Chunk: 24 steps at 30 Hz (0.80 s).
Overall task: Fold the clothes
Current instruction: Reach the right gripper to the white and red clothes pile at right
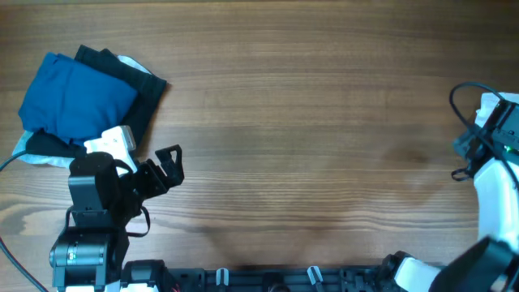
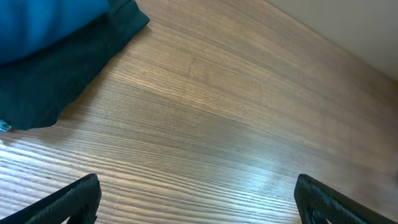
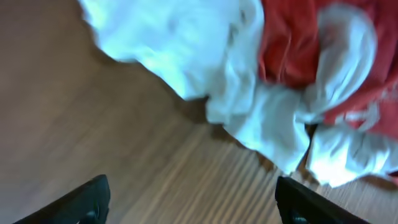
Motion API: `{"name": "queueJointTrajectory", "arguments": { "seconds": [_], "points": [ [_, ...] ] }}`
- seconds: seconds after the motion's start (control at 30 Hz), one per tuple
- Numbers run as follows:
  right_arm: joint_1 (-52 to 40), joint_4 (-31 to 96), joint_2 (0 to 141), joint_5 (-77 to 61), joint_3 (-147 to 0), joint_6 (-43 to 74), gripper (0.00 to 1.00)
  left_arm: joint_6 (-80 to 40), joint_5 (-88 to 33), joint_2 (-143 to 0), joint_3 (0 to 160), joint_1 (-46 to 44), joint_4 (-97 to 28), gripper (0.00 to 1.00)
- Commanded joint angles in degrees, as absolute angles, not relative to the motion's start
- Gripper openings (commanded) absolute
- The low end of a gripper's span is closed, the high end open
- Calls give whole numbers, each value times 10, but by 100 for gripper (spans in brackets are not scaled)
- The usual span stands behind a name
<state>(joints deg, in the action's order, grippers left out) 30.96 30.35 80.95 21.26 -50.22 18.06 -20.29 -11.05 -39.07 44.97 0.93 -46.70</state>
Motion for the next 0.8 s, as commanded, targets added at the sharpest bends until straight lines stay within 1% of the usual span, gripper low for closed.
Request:
{"name": "queueJointTrajectory", "arguments": {
  "seconds": [0.0, 0.23, 0.33, 0.43, 0.6, 0.7, 0.73, 0.77],
  "points": [
    [338, 288, 864, 209, -511, 212, 85, -206, -120, -390, 462, 13, -467, 100],
    [367, 199, 944, 208, -511, 211, 84, -206, -120, -390, 462, 13, -470, 100],
    [367, 159, 975, 204, -511, 210, 78, -206, -120, -390, 462, 13, -471, 100],
    [368, 122, 997, 204, -511, 210, 75, -206, -120, -390, 462, 13, -472, 100],
    [373, 81, 1011, 205, -511, 212, 61, -206, -120, -390, 462, 13, -472, 100],
    [385, 75, 1018, 205, -511, 212, 50, -206, -120, -390, 462, 13, -472, 100],
    [390, 76, 1020, 204, -510, 212, 43, -206, -120, -390, 462, 14, -472, 100],
    [393, 77, 1021, 204, -510, 212, 39, -206, -120, -390, 462, 13, -472, 100]
  ]
}}
